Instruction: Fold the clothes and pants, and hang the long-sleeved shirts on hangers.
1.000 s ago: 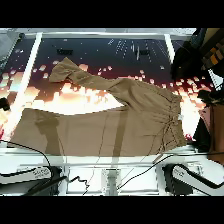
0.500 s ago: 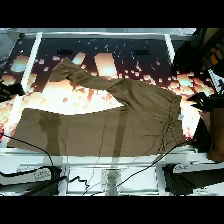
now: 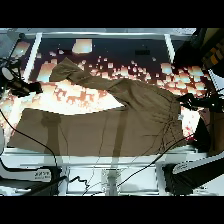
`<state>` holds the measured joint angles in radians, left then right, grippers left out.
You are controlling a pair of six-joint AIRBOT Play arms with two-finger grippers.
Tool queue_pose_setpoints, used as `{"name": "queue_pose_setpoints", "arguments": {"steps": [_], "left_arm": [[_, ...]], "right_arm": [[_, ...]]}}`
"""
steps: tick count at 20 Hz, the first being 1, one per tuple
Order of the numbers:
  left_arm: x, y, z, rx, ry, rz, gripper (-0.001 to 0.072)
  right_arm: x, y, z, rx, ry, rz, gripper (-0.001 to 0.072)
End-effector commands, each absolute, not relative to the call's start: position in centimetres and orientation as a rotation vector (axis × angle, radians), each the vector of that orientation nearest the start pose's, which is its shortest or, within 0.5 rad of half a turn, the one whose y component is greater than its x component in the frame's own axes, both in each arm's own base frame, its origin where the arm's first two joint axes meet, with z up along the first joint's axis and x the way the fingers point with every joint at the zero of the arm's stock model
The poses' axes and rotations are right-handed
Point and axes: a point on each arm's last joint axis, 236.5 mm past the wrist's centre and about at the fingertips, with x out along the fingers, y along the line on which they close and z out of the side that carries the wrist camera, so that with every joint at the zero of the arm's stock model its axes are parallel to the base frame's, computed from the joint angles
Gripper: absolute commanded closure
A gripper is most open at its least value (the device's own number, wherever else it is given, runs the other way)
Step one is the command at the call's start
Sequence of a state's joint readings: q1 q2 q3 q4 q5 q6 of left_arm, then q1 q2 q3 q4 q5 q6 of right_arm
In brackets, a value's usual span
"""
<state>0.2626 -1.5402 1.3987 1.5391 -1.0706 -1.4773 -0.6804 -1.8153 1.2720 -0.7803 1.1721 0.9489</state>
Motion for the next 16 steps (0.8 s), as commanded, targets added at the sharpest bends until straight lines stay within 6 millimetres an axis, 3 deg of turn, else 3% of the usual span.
{"name": "queue_pose_setpoints", "arguments": {"steps": [1, 3, 6, 7, 11, 13, 15, 16], "left_arm": [[46.4, 10.4, -1.6, -0.097, 1.181, 0.136, 0.0016], [47.2, 10.3, -1.5, -0.143, 1.147, 0.170, 0.0016], [48.8, 9.9, -1.8, -0.235, 1.087, 0.206, 0.0016], [49.9, 9.2, -1.8, -0.284, 1.049, 0.191, 0.0016], [55.2, 7.9, -2.0, -0.510, 0.844, 0.191, 0.0016], [56.5, 7.7, -3.9, -0.547, 0.820, 0.209, 0.0017], [57.5, 7.9, -6.0, -0.656, 0.794, 0.269, 0.0097], [58.0, 8.0, -6.9, -0.714, 0.773, 0.294, 0.0103]], "right_arm": [[42.0, -12.7, -12.3, 0.748, 1.184, 0.191, 0.0158], [42.4, -12.1, -12.4, 0.725, 1.187, 0.197, 0.0237], [42.8, -11.6, -12.6, 0.698, 1.189, 0.199, 0.0603], [42.8, -11.6, -12.6, 0.697, 1.190, 0.201, 0.0654], [42.4, -11.8, -12.9, 0.678, 1.207, 0.197, 0.0672], [42.4, -11.8, -12.9, 0.677, 1.207, 0.197, 0.0672], [42.4, -11.8, -12.9, 0.677, 1.207, 0.196, 0.0672], [42.5, -11.8, -12.9, 0.677, 1.206, 0.195, 0.0672]]}}
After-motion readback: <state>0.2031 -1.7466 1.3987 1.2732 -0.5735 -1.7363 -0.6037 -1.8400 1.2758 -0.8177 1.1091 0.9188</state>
